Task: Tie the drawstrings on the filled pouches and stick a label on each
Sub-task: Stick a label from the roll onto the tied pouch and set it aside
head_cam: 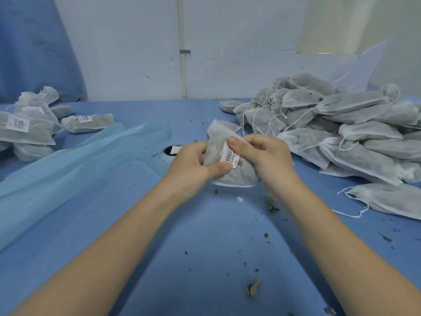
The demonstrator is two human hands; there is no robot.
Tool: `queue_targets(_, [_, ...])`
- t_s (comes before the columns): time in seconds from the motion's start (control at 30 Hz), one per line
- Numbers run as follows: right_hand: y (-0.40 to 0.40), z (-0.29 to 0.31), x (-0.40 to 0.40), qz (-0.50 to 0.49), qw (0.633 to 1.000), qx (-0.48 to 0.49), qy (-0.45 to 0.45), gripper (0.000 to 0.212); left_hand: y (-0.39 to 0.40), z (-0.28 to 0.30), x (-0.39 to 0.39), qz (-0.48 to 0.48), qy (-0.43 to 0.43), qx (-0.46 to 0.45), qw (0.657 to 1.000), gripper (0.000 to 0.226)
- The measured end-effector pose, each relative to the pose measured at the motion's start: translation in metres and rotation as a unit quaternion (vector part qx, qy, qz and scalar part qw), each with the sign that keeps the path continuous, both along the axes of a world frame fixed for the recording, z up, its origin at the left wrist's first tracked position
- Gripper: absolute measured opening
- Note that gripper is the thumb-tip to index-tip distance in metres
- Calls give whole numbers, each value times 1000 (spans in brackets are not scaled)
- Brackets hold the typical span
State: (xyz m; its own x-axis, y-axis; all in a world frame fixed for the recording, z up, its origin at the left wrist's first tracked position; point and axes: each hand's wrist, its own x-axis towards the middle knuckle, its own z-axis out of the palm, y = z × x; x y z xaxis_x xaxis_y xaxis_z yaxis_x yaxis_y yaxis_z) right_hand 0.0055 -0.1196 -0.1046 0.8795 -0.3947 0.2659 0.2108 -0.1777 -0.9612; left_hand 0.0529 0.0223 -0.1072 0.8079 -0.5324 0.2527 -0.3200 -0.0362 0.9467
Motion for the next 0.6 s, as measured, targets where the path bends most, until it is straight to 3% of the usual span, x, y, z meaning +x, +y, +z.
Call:
queue_targets(0.1, [0,-1,2,-2,1000,-15,-5,13,-2,-3,2,20,23,-19,999,14])
queue_targets(0.17, [-2,-1,-1,71,997,2,16,15,-3,-1,3,48,66,-53,995,3])
queue_targets(0.23, [-2,-2,-4,138,990,0,42,25,-5,0,4,86,97,-92,987,14])
queue_targets(0.33, [0,-6,-2,90,995,-10,47,49,-6,1,5,136,80,-89,983,20])
queue_targets(0.43, [4,-8,0,44,997,48,37,64,-7,2,4,171,83,-106,976,23])
queue_targets(0.6, [9,-7,5,39,996,76,-14,47,-8,5,4,187,96,-130,969,28])
